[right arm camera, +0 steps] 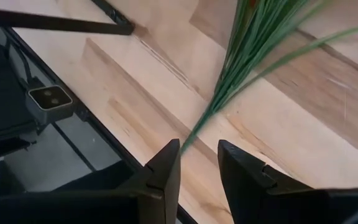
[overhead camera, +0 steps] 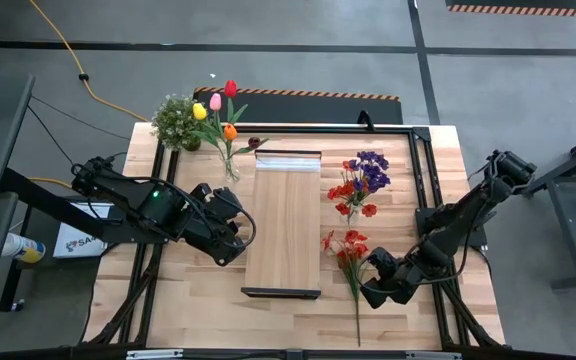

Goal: Pick and place flowers into a vace then onto a shelf
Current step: Put the red flowers into the right vase

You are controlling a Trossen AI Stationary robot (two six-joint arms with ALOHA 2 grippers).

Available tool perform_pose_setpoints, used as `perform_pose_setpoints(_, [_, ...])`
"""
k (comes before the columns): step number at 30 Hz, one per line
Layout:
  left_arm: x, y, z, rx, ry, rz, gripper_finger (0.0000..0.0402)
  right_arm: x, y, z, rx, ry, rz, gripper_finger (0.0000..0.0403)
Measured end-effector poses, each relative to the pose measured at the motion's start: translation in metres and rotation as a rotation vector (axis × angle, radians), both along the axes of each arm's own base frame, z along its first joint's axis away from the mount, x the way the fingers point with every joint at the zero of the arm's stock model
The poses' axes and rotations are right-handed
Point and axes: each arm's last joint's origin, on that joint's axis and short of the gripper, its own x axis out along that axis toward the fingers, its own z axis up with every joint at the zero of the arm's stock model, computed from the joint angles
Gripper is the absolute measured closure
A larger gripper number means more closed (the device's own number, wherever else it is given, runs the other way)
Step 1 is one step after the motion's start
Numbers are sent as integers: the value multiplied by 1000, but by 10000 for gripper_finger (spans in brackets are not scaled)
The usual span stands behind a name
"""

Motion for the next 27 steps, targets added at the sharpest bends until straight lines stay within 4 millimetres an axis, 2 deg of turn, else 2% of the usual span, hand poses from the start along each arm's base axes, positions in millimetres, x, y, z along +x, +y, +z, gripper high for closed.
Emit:
perform_pose_setpoints(4, [0,0,0,0,0,0,250,-1,0,0,1,13,6,281])
perform_pose_setpoints(12, [0,0,0,12,7,-19,250,-1,-1,-1,-1,20,3,214])
perform_pose_setpoints(16, [0,0,0,14,8,-21,250,0,0,-2,8,24,-2,195])
perform_pose_setpoints(23, [0,0,0,14,8,-21,250,13,13,-30,63,143,33,191])
perform_pose_setpoints(27, [0,0,0,14,8,-21,250,22,22,-42,103,134,51,193])
